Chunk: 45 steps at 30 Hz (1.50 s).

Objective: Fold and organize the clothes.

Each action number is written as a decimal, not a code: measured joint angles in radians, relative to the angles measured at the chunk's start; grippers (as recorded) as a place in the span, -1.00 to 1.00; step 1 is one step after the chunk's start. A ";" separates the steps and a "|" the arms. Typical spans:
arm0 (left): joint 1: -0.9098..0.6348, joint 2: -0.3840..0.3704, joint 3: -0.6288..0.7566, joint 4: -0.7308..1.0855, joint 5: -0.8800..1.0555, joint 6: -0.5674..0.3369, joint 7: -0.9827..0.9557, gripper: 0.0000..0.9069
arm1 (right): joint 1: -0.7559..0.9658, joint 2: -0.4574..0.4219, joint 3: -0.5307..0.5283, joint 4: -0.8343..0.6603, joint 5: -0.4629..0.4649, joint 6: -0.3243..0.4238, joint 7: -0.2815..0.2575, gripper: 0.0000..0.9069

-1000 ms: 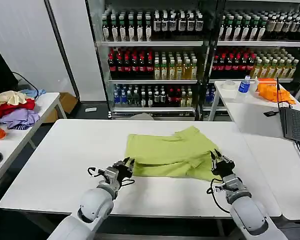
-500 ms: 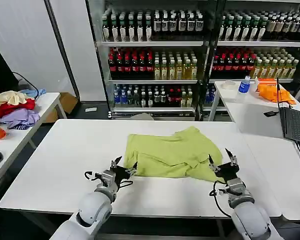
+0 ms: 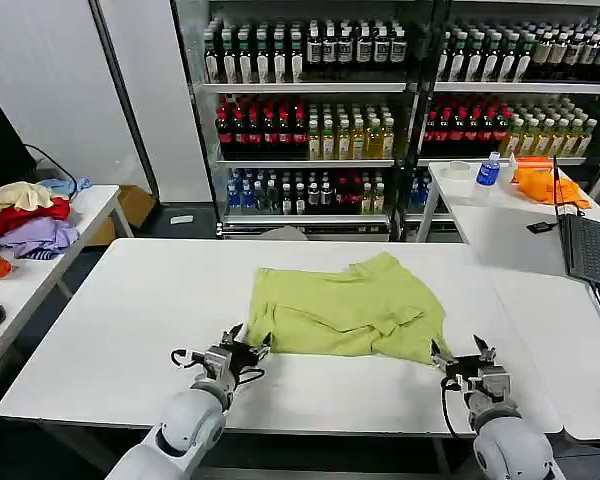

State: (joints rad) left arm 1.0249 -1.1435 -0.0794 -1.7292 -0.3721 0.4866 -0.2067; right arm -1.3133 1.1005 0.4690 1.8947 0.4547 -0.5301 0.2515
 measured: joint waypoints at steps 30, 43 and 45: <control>0.061 0.006 -0.029 -0.031 -0.014 0.002 0.026 -0.96 | -0.081 -0.045 0.030 0.056 0.073 -0.045 -0.007 -1.00; 0.248 0.028 -0.083 -0.196 0.009 0.016 0.019 -0.96 | -0.242 -0.059 0.097 0.187 0.031 -0.051 -0.028 -1.00; 0.280 0.034 -0.093 -0.222 0.012 0.017 0.018 -0.96 | -0.268 -0.060 0.104 0.208 0.022 -0.052 -0.030 -1.00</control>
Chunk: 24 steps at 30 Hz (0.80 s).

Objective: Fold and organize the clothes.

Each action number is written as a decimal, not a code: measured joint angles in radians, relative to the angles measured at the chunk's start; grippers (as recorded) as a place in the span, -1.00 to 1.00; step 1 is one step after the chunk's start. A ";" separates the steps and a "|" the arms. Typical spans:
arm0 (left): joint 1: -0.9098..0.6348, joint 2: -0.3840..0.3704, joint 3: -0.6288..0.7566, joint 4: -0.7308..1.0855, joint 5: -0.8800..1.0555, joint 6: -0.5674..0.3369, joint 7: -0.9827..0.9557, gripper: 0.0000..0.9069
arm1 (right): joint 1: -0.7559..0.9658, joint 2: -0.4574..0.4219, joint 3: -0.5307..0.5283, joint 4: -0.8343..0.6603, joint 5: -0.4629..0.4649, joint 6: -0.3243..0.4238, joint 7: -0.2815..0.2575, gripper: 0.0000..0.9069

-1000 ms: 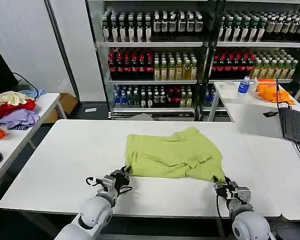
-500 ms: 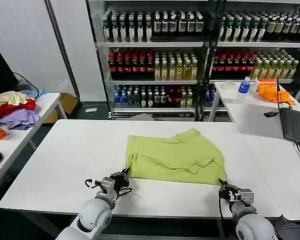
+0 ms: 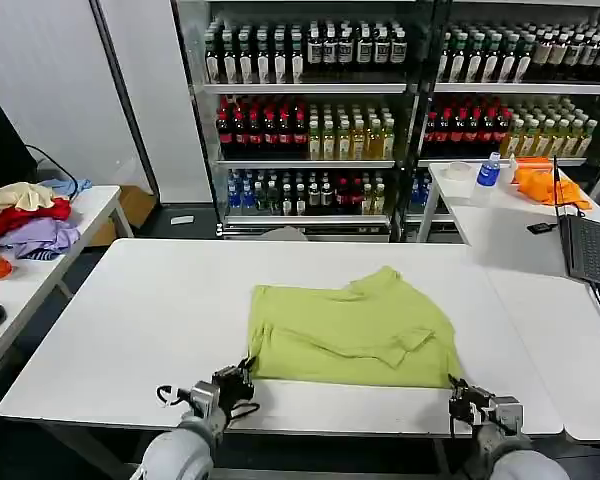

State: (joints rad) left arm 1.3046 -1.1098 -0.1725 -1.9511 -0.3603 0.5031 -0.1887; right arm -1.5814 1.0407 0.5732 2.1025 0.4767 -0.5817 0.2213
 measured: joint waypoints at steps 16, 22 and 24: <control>0.192 0.053 -0.086 -0.184 0.008 0.038 -0.001 1.00 | -0.131 0.003 0.041 0.145 -0.096 0.002 -0.017 1.00; 0.194 0.077 -0.113 -0.212 -0.008 0.044 -0.007 1.00 | -0.112 -0.016 0.047 0.162 -0.093 0.002 -0.011 1.00; 0.182 0.087 -0.118 -0.213 -0.022 0.045 -0.013 1.00 | -0.091 -0.027 0.043 0.159 -0.083 0.003 -0.006 1.00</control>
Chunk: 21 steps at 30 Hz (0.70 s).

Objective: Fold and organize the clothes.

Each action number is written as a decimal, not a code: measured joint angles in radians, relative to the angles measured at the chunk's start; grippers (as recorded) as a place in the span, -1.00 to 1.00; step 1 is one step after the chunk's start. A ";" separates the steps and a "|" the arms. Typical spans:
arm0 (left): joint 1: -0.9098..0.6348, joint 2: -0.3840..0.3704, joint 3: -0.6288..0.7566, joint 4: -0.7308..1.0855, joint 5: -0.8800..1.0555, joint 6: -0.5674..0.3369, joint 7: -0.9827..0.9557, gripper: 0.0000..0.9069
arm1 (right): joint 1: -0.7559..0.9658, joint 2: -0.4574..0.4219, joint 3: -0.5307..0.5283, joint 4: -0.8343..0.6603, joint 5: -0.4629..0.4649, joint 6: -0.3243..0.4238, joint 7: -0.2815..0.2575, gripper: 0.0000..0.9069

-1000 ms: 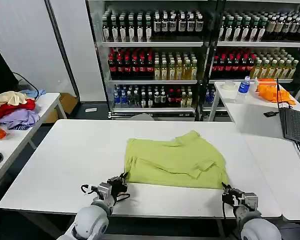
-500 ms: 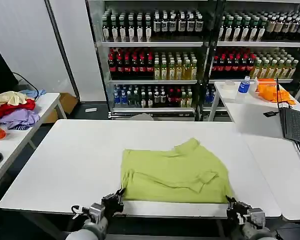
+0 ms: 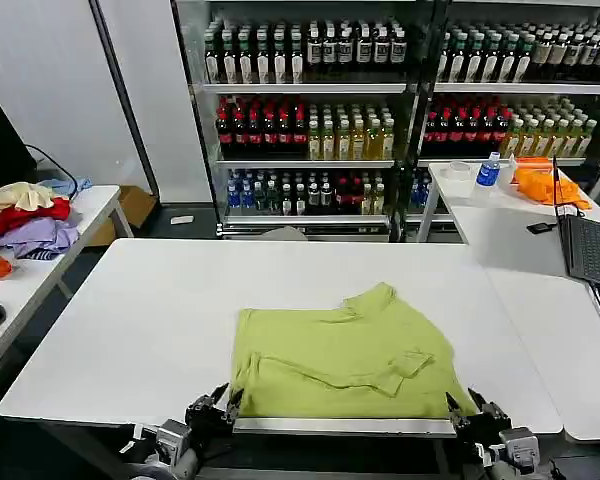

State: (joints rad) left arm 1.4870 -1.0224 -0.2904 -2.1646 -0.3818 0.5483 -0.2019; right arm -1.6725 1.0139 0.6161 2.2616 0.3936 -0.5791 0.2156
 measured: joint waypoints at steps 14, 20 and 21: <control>-0.288 -0.002 0.079 0.174 -0.142 0.018 -0.018 1.00 | 0.398 -0.042 -0.192 -0.246 0.110 -0.001 0.020 1.00; -0.455 -0.030 0.145 0.315 -0.171 0.022 -0.022 1.00 | 0.603 -0.027 -0.295 -0.411 0.161 -0.001 0.017 1.00; -0.484 -0.035 0.157 0.342 -0.176 0.023 -0.021 1.00 | 0.633 -0.022 -0.311 -0.438 0.169 -0.001 0.017 1.00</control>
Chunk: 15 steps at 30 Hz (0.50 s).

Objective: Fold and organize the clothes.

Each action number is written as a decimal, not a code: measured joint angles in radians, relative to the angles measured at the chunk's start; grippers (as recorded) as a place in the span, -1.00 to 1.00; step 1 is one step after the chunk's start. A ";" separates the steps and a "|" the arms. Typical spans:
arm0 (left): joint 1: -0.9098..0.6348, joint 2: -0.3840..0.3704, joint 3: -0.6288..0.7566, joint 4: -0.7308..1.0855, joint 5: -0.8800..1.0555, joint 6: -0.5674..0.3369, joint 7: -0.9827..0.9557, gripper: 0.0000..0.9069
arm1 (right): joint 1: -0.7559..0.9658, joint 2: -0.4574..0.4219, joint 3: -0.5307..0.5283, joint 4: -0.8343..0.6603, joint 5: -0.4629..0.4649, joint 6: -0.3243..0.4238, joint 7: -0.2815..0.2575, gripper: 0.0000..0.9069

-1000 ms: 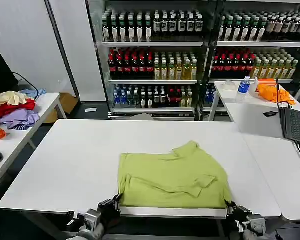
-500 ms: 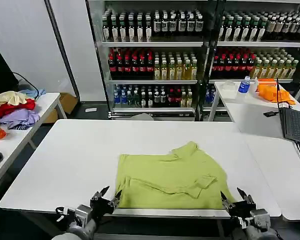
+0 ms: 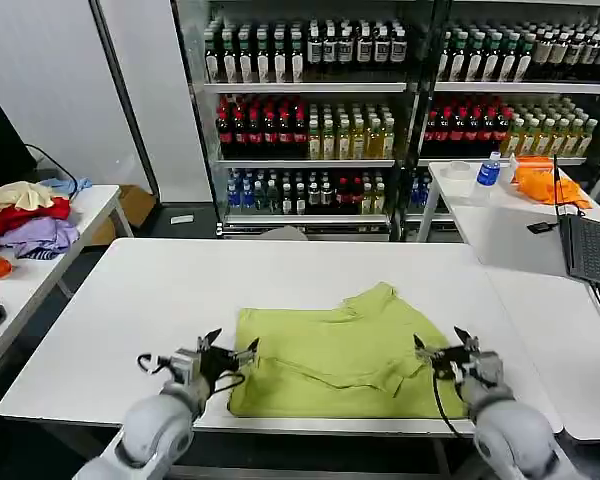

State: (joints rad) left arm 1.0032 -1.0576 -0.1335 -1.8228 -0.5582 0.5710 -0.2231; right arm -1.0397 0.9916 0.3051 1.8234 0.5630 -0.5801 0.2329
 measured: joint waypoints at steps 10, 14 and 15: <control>-0.180 -0.044 0.071 0.196 -0.038 0.004 0.005 1.00 | 0.234 0.069 -0.130 -0.252 0.068 0.000 -0.007 1.00; -0.209 -0.050 0.085 0.241 -0.051 0.005 0.004 1.00 | 0.300 0.100 -0.166 -0.330 0.088 0.000 -0.007 1.00; -0.214 -0.051 0.086 0.249 -0.054 0.006 0.005 1.00 | 0.316 0.108 -0.174 -0.350 0.092 0.000 -0.006 1.00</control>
State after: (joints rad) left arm 0.7892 -1.1086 -0.0471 -1.5739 -0.6122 0.5766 -0.2178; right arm -0.7235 1.0997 0.1310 1.4732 0.6548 -0.5797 0.2265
